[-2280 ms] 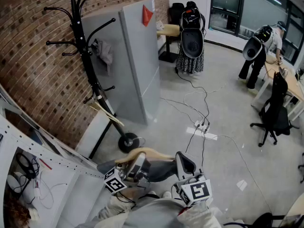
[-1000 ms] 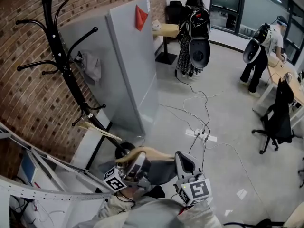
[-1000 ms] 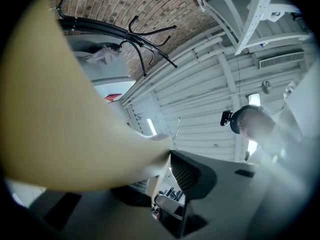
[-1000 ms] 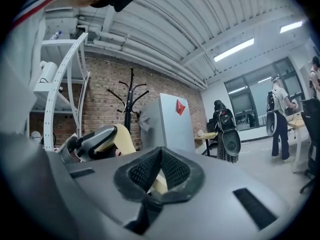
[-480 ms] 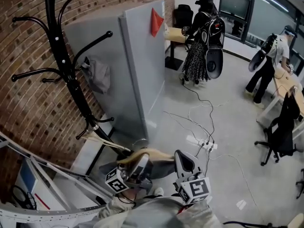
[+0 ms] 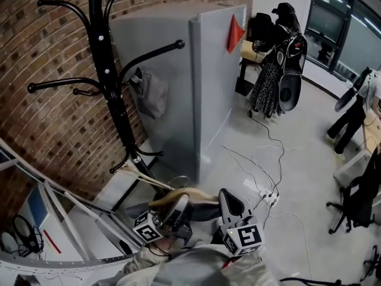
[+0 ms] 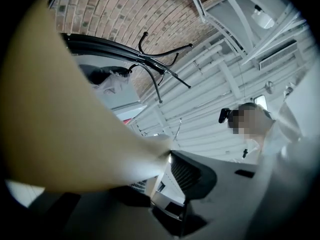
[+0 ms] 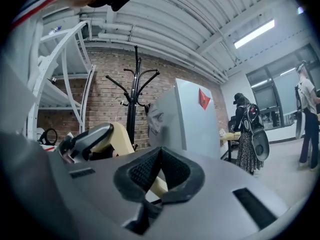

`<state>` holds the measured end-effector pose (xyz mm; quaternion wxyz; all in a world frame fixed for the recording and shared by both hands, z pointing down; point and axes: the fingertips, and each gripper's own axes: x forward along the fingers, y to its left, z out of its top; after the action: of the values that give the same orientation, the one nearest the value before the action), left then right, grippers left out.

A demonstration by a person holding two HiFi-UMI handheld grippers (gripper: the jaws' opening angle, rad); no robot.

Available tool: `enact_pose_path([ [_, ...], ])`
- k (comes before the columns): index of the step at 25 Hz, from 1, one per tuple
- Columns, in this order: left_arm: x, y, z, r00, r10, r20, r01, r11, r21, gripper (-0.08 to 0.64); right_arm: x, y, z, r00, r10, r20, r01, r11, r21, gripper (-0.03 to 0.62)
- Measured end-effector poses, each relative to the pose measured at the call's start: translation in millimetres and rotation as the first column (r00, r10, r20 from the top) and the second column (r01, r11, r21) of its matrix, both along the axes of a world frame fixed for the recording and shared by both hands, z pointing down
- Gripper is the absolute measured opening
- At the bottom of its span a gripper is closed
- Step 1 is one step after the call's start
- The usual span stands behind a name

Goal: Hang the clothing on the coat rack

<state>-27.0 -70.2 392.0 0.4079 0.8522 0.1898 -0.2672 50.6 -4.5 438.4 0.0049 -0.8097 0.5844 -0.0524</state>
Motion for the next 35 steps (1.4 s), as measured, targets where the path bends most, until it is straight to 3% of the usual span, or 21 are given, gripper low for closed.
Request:
enact_pose_path([
  [7, 13, -38, 0, 0.992, -0.124, 0.007, 0.124, 0.992, 0.008, 0.107, 22, -56, -3, 0.990, -0.139, -0.005, 0.139, 0.990, 0.030, 0.023],
  [15, 29, -75, 5, 0.955, -0.296, 0.036, 0.296, 0.955, 0.000, 0.107, 46, -113, -1, 0.949, -0.316, 0.010, 0.316, 0.948, 0.035, 0.023],
  [21, 27, -91, 26, 0.907, -0.417, 0.061, 0.420, 0.905, -0.066, 0.109, 51, -146, 0, 0.893, -0.449, 0.023, 0.448, 0.893, 0.045, 0.023],
  [25, 34, -100, 9, 0.862, -0.504, 0.057, 0.506, 0.862, -0.022, 0.110, 55, -161, 1, 0.853, -0.522, 0.020, 0.520, 0.852, 0.056, 0.023],
  [31, 36, -102, 8, 0.802, -0.595, 0.055, 0.596, 0.803, -0.015, 0.112, 57, -177, -4, 0.789, -0.615, 0.012, 0.613, 0.788, 0.065, 0.023],
  [35, 33, -102, 7, 0.750, -0.660, 0.048, 0.661, 0.751, -0.008, 0.112, 53, -184, -5, 0.735, -0.677, 0.013, 0.676, 0.735, 0.054, 0.023],
])
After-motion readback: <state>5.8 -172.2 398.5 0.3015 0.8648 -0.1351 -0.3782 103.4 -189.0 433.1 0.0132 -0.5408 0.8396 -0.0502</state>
